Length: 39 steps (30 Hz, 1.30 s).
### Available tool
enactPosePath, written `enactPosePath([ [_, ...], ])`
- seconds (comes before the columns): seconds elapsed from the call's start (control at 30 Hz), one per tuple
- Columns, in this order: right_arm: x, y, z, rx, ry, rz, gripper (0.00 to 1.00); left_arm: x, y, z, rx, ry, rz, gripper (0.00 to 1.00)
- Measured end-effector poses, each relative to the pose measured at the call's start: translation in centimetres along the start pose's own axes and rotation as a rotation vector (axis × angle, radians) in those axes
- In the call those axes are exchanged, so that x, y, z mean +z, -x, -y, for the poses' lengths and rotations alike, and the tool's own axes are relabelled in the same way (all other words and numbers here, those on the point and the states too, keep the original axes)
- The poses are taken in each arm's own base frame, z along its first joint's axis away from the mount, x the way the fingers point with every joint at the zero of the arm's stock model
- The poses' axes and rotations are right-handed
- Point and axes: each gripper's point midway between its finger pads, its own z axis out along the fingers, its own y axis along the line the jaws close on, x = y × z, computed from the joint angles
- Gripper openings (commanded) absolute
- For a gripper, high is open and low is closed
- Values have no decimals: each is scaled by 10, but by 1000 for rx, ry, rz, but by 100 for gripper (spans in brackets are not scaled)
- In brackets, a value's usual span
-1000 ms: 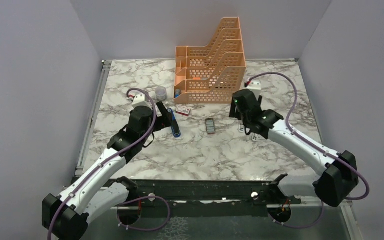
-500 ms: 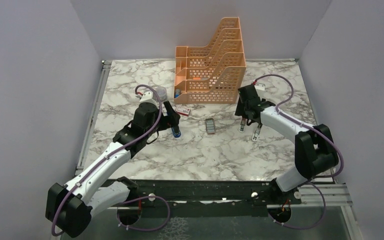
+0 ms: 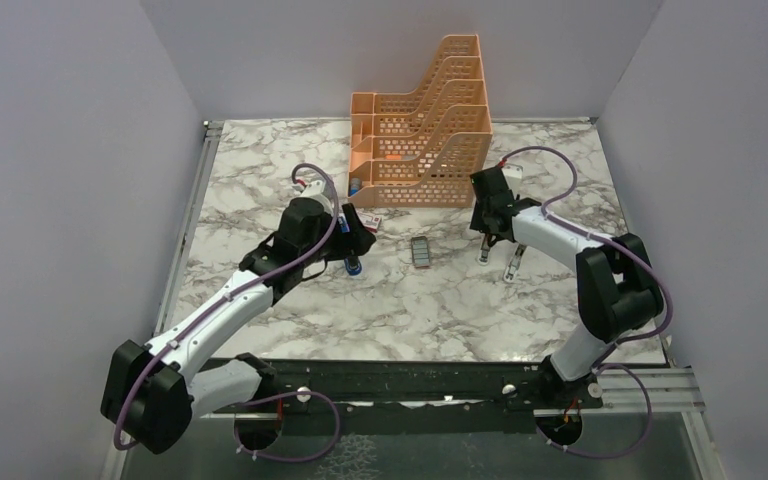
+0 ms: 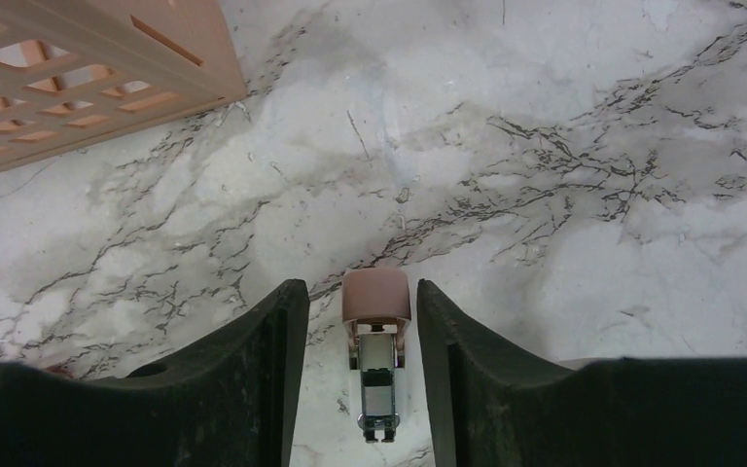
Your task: Load the staples into the stapler
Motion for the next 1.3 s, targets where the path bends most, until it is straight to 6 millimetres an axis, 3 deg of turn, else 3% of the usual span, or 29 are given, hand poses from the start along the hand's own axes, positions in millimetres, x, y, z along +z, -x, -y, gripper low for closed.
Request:
enactPosePath([
  [0.23, 2, -2, 0, -20, -2, -5, 32, 13, -12, 12, -24, -73, -64, 75],
  [0.47, 2, -2, 0, -21, 1, -6, 27, 30, -24, 29, -48, -127, -97, 72],
  [0.7, -5, -10, -5, -8, 43, -19, 26, 54, -67, 54, -40, -170, -201, 64],
  [0.8, -11, -17, -14, -11, 74, -26, 27, 67, -85, 63, -34, -173, -249, 61],
  [0.97, -23, -29, -32, -21, 128, -41, 27, 88, -99, 75, -38, -185, -278, 56],
  [1.2, -44, -45, -58, -42, 199, -61, 27, 120, -128, 79, -69, -194, -346, 36],
  [1.3, -51, -50, -64, -51, 216, -65, 26, 128, -143, 81, -73, -193, -376, 33],
])
